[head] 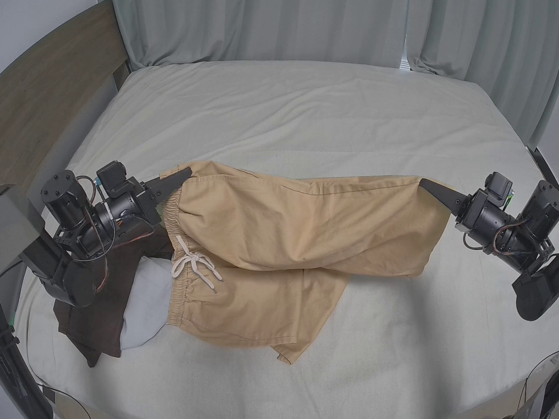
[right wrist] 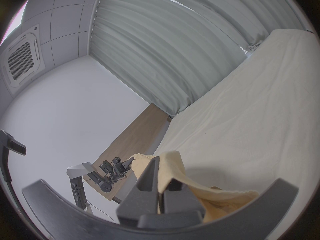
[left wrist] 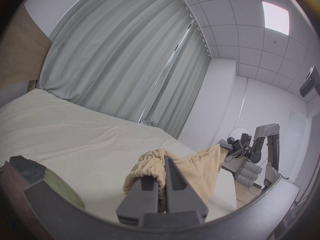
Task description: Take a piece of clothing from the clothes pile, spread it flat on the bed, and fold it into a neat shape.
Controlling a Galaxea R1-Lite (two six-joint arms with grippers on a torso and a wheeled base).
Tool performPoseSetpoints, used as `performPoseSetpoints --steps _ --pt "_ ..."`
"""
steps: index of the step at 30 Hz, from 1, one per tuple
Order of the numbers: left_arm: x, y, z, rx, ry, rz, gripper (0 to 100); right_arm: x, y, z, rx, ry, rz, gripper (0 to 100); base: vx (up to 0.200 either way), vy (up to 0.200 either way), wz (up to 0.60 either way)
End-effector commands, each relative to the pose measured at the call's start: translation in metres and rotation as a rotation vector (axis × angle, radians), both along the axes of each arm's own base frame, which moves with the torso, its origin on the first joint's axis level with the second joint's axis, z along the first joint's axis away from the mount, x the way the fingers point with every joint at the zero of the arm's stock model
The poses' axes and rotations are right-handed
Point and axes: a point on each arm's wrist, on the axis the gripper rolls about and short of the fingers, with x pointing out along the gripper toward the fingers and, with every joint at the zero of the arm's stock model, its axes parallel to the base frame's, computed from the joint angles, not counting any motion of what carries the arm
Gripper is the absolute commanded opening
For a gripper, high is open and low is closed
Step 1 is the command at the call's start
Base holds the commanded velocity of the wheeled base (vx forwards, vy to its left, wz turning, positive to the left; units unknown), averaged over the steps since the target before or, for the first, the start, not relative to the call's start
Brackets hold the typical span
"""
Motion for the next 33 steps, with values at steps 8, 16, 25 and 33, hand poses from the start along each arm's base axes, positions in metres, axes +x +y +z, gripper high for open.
performPoseSetpoints --steps 8,16,25,33 --pt "-0.006 0.001 0.012 -0.005 -0.035 -0.001 0 -0.009 -0.002 0.017 0.011 -0.064 0.001 0 0.0 0.0 0.0" --pt "-0.006 0.0 0.017 -0.006 -0.056 -0.002 0 -0.01 -0.009 0.023 0.013 -0.089 -0.025 0 0.0 0.0 0.0" --pt "-0.004 0.006 0.019 -0.008 -0.061 0.016 0 -0.007 -0.024 0.023 -0.001 -0.093 -0.052 0 0.0 0.0 0.0" --pt "-0.002 0.012 0.017 -0.007 -0.058 0.036 0 -0.006 -0.025 0.022 -0.003 -0.09 -0.058 0 0.0 0.0 0.0"
